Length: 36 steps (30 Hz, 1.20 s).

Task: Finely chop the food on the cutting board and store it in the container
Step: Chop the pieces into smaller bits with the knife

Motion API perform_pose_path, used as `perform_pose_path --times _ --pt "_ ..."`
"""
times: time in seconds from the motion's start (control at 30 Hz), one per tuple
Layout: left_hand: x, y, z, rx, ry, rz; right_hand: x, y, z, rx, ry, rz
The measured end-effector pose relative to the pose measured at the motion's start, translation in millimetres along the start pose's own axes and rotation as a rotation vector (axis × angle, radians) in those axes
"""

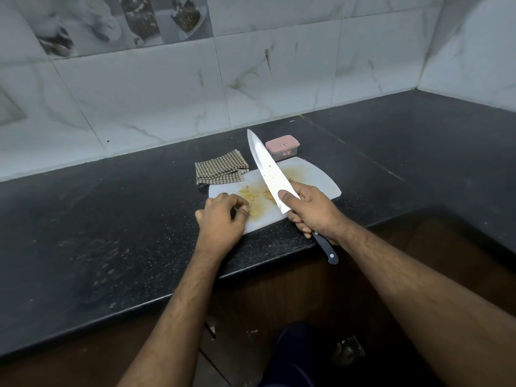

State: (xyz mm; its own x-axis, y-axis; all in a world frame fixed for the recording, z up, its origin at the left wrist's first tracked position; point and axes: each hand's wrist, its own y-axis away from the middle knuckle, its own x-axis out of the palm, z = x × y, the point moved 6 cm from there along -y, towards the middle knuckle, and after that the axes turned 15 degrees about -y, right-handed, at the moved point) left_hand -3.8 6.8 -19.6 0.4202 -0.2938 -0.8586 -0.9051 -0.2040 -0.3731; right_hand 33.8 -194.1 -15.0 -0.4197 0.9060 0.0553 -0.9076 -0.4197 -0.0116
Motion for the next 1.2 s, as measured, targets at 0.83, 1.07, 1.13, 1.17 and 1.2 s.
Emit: perform_pose_path --times 0.83,1.07,1.13,1.17,1.2 --pt "3 -3 -2 0.006 -0.024 0.005 34 -11 10 0.012 1.009 0.055" --pt "2 -3 -2 -0.006 -0.051 -0.011 42 -13 11 0.013 1.105 0.090" --pt "1 -2 -2 -0.007 -0.052 -0.011 43 -12 12 0.021 1.114 0.099" --pt "1 -2 -3 -0.006 -0.049 -0.010 44 -13 13 0.028 1.118 0.102" --pt "1 -2 -3 -0.006 -0.048 -0.009 44 -13 15 0.037 1.121 0.107"
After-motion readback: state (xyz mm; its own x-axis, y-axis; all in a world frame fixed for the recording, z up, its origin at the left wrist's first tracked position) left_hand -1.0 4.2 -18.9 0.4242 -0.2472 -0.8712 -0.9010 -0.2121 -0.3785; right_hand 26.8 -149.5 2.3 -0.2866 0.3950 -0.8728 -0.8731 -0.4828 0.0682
